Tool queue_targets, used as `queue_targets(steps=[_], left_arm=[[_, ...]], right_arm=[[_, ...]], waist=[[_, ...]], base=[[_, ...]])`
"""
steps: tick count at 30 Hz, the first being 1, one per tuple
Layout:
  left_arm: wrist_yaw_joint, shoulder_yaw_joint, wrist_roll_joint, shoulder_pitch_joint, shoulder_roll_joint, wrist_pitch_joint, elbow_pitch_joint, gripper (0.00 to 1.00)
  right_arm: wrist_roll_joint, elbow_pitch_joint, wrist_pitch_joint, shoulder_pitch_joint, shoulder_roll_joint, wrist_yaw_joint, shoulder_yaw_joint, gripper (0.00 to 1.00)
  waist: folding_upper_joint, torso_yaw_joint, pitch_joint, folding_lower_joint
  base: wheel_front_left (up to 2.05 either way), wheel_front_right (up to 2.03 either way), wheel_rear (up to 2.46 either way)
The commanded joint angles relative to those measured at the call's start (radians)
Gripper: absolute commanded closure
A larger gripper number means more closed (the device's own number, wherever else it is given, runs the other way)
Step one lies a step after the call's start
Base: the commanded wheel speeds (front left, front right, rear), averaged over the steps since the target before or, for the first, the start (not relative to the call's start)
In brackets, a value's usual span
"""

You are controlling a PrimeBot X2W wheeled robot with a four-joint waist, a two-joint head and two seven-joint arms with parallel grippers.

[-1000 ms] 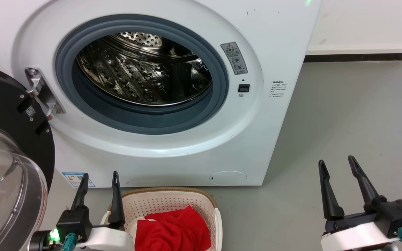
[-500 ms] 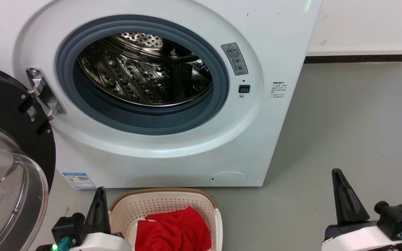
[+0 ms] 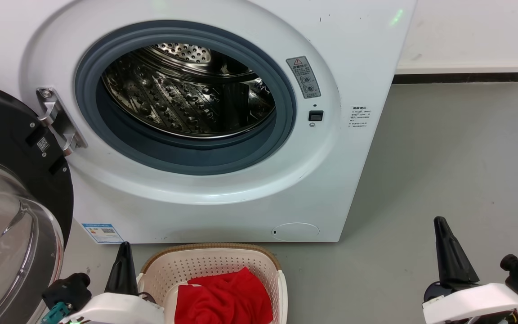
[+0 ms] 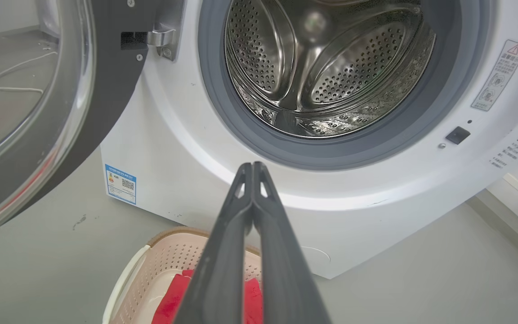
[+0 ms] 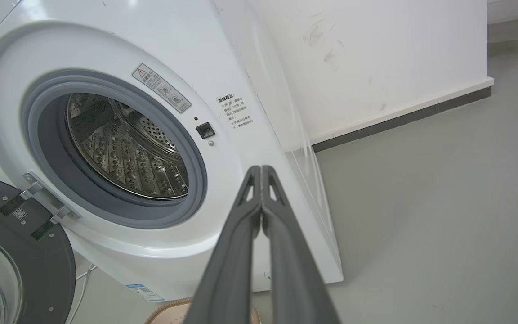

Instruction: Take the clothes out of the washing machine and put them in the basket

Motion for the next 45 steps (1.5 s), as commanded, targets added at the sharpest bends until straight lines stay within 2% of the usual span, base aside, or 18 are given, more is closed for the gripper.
queue_targets(steps=[1,20,45], left_arm=[[-0.008,0.004,-0.039,-0.029,0.001,0.006,-0.012,1.00],[-0.041,0.025,-0.336,-0.060,0.001,0.078,0.008,1.00],[-0.076,0.048,-0.648,-0.091,0.001,0.154,0.029,1.00]], right_arm=[[0.043,-0.006,0.006,-0.028,-0.009,0.000,-0.002,1.00],[0.352,0.035,0.067,-0.061,-0.020,0.000,-0.014,1.00],[0.669,0.081,0.139,-0.096,-0.023,0.000,-0.036,1.00]], waist=[[-0.0001,0.000,0.000,-0.0001],[-0.0001,0.005,-0.006,-0.0001],[-0.0001,0.010,-0.014,-0.0001]], base=[[0.00,0.00,0.00],[0.00,0.00,0.00],[0.00,0.00,0.00]])
